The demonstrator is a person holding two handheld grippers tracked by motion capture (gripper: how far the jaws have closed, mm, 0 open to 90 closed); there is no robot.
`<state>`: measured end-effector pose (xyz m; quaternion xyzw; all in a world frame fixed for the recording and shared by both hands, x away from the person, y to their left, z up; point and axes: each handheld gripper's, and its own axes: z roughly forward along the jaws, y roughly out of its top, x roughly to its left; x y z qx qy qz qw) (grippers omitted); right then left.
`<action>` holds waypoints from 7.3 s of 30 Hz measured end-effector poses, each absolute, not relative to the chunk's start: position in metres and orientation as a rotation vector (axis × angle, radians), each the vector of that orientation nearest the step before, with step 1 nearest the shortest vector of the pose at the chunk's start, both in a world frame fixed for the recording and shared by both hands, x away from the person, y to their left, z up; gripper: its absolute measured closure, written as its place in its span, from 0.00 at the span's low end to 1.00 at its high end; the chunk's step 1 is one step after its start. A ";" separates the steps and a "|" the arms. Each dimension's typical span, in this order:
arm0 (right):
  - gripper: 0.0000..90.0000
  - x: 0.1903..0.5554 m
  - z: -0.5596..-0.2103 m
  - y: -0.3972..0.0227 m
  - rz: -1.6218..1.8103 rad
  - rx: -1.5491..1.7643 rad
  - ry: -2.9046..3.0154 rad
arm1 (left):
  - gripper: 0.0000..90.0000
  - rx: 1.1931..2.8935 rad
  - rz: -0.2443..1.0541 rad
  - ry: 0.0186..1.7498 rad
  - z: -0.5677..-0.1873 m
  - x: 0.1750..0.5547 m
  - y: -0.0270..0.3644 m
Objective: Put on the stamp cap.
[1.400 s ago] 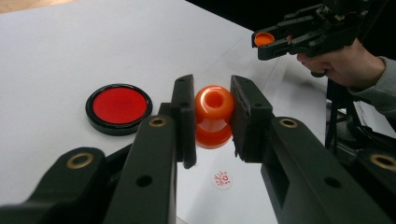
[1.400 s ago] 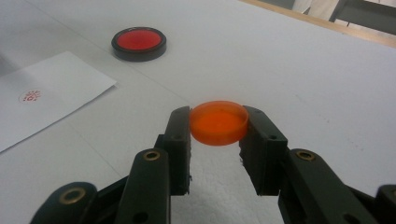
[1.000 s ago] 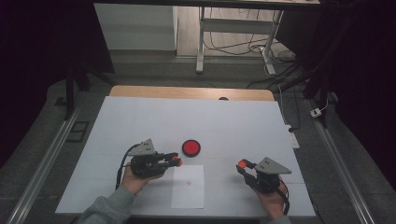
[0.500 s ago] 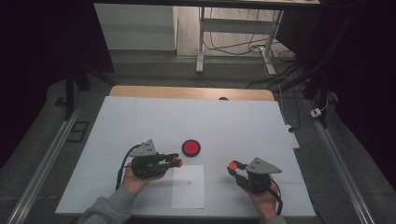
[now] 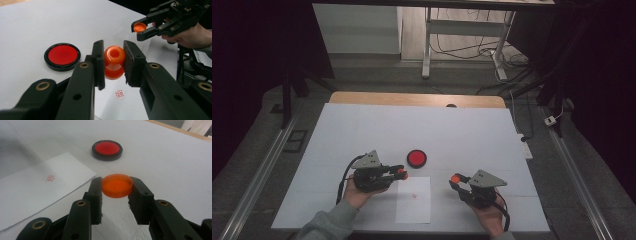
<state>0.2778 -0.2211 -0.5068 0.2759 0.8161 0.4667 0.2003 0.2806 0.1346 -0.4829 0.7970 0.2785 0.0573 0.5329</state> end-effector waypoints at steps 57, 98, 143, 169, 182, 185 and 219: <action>0.71 0.264 -0.520 -0.150 1.308 0.565 2.448 | 0.81 1.910 0.142 0.654 -0.485 0.280 0.131; 0.71 0.260 -0.522 -0.137 1.338 0.535 2.470 | 0.80 1.950 0.048 0.539 -0.490 0.268 0.089; 0.72 0.260 -0.517 -0.140 1.419 0.615 2.444 | 0.81 1.950 0.048 0.543 -0.501 0.271 0.084; 0.72 0.264 -0.518 -0.140 1.414 0.689 2.480 | 0.81 1.940 0.071 0.561 -0.508 0.270 0.081; 0.72 0.264 -0.518 -0.140 1.422 0.688 2.477 | 0.81 1.936 0.068 0.559 -0.507 0.271 0.081; 0.72 0.265 -0.518 -0.140 1.428 0.683 2.477 | 0.81 1.932 0.060 0.561 -0.506 0.272 0.081; 0.72 0.265 -0.515 -0.140 1.398 0.665 2.463 | 0.81 1.932 0.132 0.567 -0.505 0.267 0.077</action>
